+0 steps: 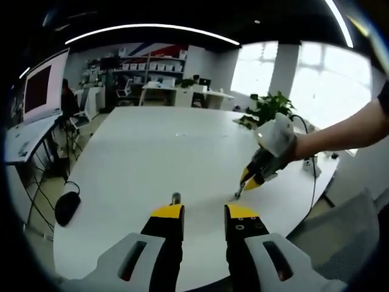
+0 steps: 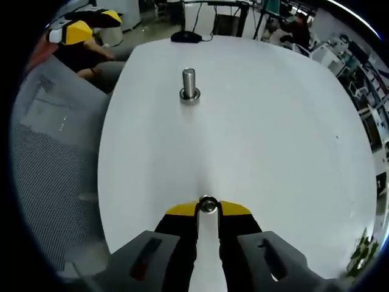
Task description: Place the washer onto the threaded stud by aligning its center hole with the stud, sliding it down to the base, and recovering from edge contact or off-axis alignment until the washer reaches the visible bottom stop.
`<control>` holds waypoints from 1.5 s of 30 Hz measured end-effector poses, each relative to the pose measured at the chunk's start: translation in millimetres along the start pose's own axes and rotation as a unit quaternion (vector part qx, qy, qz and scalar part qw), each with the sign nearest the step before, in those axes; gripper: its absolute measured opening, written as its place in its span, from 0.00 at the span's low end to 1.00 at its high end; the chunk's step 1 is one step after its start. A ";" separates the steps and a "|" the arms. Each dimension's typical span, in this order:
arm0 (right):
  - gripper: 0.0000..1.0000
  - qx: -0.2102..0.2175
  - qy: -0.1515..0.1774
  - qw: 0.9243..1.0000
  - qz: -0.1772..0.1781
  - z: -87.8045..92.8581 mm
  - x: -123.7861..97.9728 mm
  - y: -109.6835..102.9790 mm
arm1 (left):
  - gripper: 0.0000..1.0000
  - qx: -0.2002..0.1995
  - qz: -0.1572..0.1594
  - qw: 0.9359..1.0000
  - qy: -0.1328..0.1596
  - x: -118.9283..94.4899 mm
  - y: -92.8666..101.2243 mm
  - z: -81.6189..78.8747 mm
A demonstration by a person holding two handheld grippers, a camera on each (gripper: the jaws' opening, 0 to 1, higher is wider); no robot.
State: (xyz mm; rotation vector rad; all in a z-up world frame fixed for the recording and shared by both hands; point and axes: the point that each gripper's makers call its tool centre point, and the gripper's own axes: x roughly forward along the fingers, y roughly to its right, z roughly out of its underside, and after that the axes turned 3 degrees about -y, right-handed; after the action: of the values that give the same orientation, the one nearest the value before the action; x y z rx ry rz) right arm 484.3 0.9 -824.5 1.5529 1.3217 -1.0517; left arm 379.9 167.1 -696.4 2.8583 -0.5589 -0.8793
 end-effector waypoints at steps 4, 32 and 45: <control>0.13 0.007 -0.013 1.000 -0.007 6.7 12.4 0.7 | 0.24 0.000 0.000 1.000 -0.004 0.2 0.2 1.9; 0.21 0.023 0.022 0.999 0.015 21.3 -5.3 -11.5 | 0.24 -0.011 0.001 1.000 -0.004 0.6 -0.6 3.0; 0.22 0.175 0.175 0.966 0.081 34.2 -89.8 -3.4 | 0.28 -0.003 -0.010 1.000 -0.011 2.4 -3.7 4.2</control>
State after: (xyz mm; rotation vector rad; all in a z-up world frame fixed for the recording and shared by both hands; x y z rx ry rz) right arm 469.2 -58.4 -750.3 2.1533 1.2542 -0.9738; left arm 380.5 169.7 -701.9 2.8565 -0.5308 -0.9154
